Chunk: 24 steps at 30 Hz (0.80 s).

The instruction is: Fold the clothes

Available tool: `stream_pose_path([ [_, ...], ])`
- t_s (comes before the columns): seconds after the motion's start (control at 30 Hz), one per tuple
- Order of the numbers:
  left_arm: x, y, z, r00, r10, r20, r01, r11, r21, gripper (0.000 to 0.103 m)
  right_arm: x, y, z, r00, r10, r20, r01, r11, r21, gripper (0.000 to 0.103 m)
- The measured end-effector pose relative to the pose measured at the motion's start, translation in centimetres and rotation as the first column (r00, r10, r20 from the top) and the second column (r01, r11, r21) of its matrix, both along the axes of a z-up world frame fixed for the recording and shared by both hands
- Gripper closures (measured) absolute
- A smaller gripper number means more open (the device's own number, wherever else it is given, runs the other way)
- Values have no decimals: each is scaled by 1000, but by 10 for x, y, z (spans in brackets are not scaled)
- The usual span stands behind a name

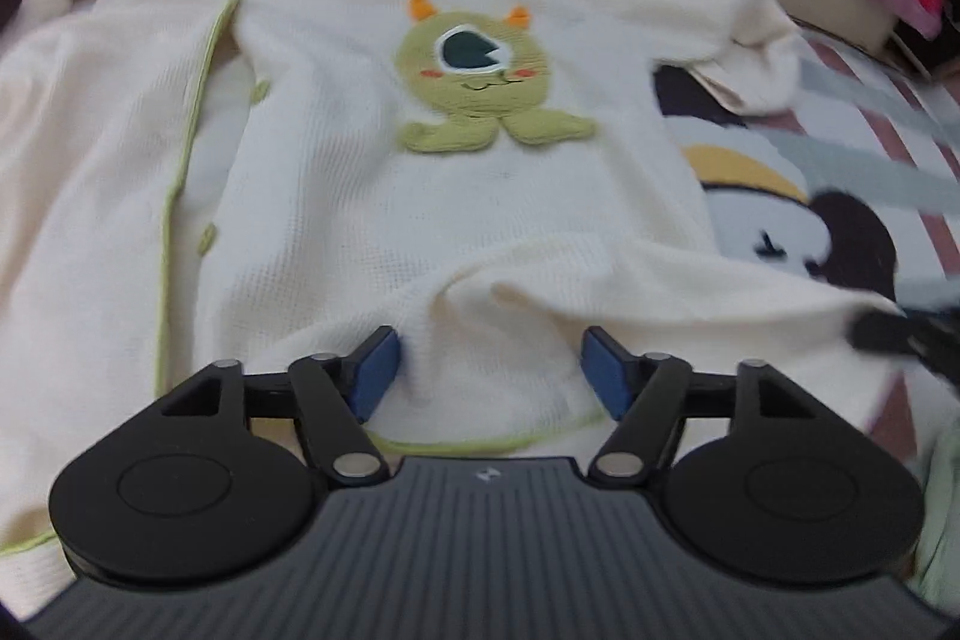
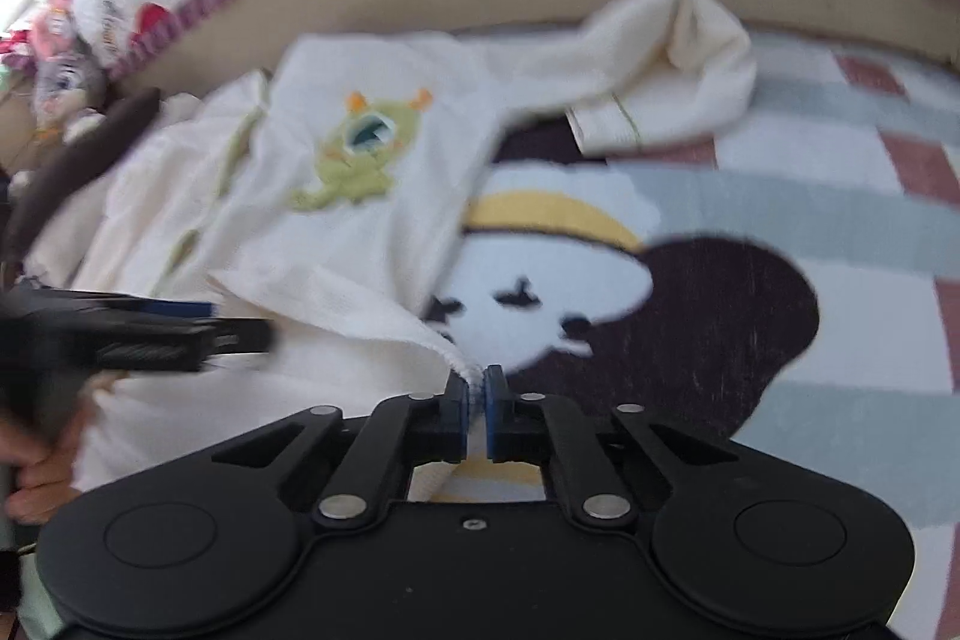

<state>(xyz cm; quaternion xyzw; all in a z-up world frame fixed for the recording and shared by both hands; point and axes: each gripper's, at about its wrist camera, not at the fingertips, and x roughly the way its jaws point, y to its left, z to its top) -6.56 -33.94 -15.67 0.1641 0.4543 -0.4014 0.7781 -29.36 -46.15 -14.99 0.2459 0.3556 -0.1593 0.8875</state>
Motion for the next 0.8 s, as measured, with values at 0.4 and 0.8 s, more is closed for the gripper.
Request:
stream_pose_path([
  [0.4, -38, 86, 85, 968, -148, 205, 166, 984, -70, 98, -45, 10, 74, 947, 237, 215, -265, 958, 108, 99],
  [0.8, -48, 195, 79, 981, -156, -116, 169, 980, 109, 97, -44, 43, 46, 868, 473, 152, -494, 795, 353, 99],
])
